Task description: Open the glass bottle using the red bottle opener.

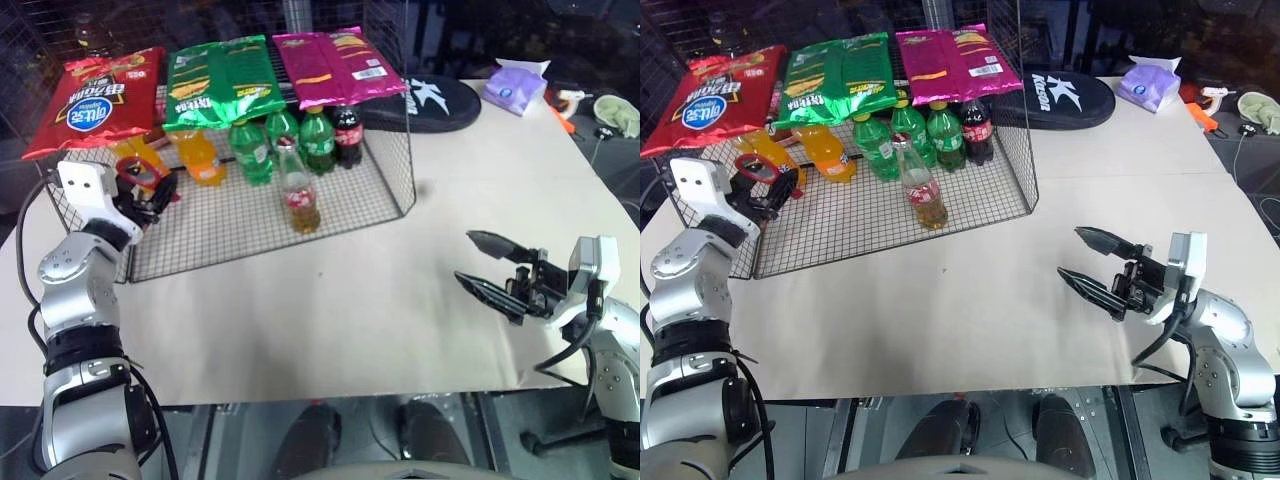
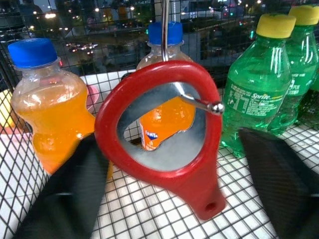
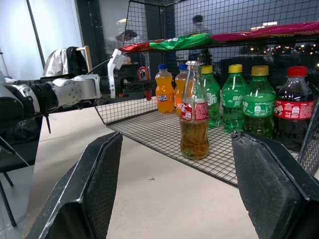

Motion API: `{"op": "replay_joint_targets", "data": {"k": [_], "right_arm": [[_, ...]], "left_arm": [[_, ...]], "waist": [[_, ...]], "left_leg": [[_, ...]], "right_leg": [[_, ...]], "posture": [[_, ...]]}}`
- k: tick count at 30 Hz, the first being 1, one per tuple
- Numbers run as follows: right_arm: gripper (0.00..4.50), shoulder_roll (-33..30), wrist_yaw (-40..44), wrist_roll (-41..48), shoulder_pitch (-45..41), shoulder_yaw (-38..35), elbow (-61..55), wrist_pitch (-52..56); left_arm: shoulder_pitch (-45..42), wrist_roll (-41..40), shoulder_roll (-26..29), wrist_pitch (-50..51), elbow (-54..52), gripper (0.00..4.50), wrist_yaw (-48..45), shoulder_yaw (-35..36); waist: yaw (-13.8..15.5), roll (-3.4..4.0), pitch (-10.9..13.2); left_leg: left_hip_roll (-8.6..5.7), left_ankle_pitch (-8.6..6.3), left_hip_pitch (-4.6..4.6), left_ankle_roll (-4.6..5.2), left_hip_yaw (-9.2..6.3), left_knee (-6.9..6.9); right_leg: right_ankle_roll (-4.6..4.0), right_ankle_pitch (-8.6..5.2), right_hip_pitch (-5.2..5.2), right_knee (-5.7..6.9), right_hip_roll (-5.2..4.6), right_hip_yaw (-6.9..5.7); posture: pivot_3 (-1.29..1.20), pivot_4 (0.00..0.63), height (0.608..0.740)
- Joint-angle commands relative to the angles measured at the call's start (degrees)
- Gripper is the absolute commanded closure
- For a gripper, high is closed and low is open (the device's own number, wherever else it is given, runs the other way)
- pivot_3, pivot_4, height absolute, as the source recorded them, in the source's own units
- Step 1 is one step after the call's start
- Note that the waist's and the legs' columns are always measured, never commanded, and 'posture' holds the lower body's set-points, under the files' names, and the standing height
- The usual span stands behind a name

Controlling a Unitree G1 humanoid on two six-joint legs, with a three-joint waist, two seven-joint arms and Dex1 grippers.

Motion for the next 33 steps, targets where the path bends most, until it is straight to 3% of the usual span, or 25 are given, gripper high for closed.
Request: {"op": "replay_joint_targets", "data": {"k": [1,4,11,20,26,33], "right_arm": [[0.97,-0.4,0.0,0.7,0.0,-1.4,-0.7,-0.8],[0.97,-0.3,0.1,0.4,-0.2,-1.2,-0.3,-0.8],[0.97,0.0,0.2,-0.4,-0.3,-0.7,0.3,-1.3],[0.97,0.4,-0.1,-0.9,-0.4,-0.8,1.2,-2.0],[0.97,0.4,-0.4,-1.1,-0.2,-0.6,1.1,-2.0],[0.97,-0.9,-8.7,-1.3,-1.8,2.4,-4.0,6.1]], "left_arm": [[-0.1,-1.4,0.9,-1.4,-0.7,3.11,-0.8,1.8],[0.8,-1.9,0.9,-1.4,-1.3,4.48,-1.0,2.1],[0.9,-8.5,-0.1,2.7,-4.6,4.48,-3.7,4.6],[3.9,-22.0,0.1,17.0,-9.7,4.48,-13.4,8.1],[5.2,-24.7,1.3,23.4,-10.4,4.48,-15.3,8.8],[10.2,-33.2,0.0,37.3,-21.0,4.48,-19.5,6.4]], "waist": [[0.0,0.00,0.0],[0.0,0.00,0.0],[0.0,-0.01,0.0],[-0.1,-0.01,0.0],[-0.1,-0.01,0.0],[-0.2,-0.02,0.0]], "left_leg": [[0.00,0.00,0.00,0.00,0.00,0.00],[0.00,0.00,0.00,0.00,0.00,0.01],[0.00,0.00,0.00,0.00,0.00,0.02],[0.01,0.00,0.00,0.00,0.00,0.03],[0.02,0.00,0.02,0.00,0.01,0.03],[0.03,0.00,0.01,0.00,0.01,0.04]], "right_leg": [[0.00,0.00,0.00,0.00,0.00,0.00],[0.00,0.00,0.00,0.00,0.00,0.00],[0.00,0.00,0.00,0.02,0.00,0.00],[0.00,0.00,0.00,0.03,0.00,0.00],[0.00,0.00,0.00,0.04,0.01,0.01],[0.00,0.00,-0.01,0.05,0.00,0.03]], "posture": [[0.00,0.150,0.740],[0.00,0.150,0.740],[0.00,0.150,0.740],[0.00,0.150,0.740],[0.00,0.150,0.740],[0.00,0.150,0.740]]}}
